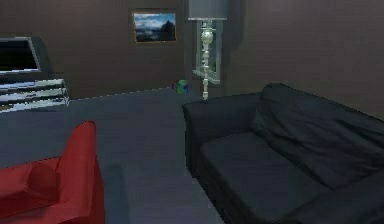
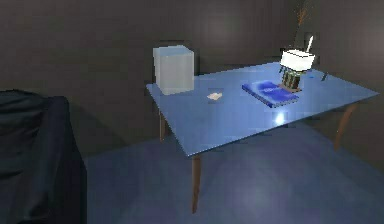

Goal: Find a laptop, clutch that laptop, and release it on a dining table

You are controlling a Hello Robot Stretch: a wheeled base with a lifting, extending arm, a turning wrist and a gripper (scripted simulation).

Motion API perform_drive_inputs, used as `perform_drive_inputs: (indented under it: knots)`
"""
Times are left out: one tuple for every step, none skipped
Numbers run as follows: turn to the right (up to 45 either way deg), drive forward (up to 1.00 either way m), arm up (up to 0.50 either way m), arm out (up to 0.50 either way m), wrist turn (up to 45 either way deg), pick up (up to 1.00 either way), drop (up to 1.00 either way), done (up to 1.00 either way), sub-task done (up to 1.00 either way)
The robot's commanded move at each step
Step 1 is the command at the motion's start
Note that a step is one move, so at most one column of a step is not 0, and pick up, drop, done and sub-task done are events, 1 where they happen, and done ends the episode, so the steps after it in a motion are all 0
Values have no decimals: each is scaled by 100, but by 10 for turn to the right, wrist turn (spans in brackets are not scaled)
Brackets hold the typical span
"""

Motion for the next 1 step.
perform_drive_inputs:
  knots:
    - [0,5,0,0,0,0,0,0,0]
